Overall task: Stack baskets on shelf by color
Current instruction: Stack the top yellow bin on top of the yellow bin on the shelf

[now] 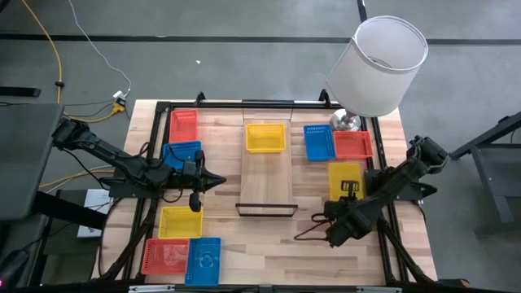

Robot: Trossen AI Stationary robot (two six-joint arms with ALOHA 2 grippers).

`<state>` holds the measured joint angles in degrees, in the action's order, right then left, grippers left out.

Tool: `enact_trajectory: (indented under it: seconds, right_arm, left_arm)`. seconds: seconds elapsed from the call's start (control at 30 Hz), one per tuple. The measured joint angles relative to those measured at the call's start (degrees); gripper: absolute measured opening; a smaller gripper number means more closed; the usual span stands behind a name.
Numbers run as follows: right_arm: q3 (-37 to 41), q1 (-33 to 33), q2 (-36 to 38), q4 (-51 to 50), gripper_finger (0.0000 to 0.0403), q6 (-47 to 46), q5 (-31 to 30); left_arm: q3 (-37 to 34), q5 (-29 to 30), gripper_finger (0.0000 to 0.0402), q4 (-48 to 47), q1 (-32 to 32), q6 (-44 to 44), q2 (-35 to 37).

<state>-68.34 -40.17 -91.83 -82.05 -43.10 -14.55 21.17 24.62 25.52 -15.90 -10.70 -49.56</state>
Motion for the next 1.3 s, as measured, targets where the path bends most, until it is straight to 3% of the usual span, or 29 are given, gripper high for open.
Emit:
enact_trajectory:
  seconds: [0.23, 0.4, 0.53, 0.77, 1.0, 1.17, 1.3]
  right_arm:
    - [-8.2, 2.4, 0.0, -3.0, 0.0003, 25.1, -14.0]
    - [-7.5, 12.4, 0.0, -1.6, 0.0001, 41.4, -18.6]
    - [-7.6, 22.4, 0.0, 5.8, 0.0001, 58.9, -22.3]
    - [-7.6, 36.5, 0.2, 25.2, 0.0001, 88.9, -19.9]
    - [-7.8, 44.2, 0.2, 40.8, 0.0, 111.3, -12.5]
    - [-7.8, 47.2, 0.2, 47.2, 0.0, 119.0, -3.2]
    - [-7.9, 48.3, -0.1, 47.8, 0.0, 123.0, -2.5]
  left_arm:
    - [0.0, -1.4, 0.0, 0.0, 0.0, -0.2, 0.0]
    - [0.0, -2.3, 0.0, 0.0, 0.0, 0.3, 0.0]
    - [0.0, -4.3, 0.0, 0.9, 0.0, 0.8, 0.0]
    - [0.0, -14.1, 0.0, 2.9, 0.0, 4.1, 0.0]
    - [0.0, -23.3, 0.0, 4.0, 0.0, 8.3, 0.0]
    - [0.0, -29.8, 0.0, 4.1, 0.0, 10.3, 0.0]
    - [0.0, -32.1, 0.0, 4.1, 0.0, 11.0, 0.0]
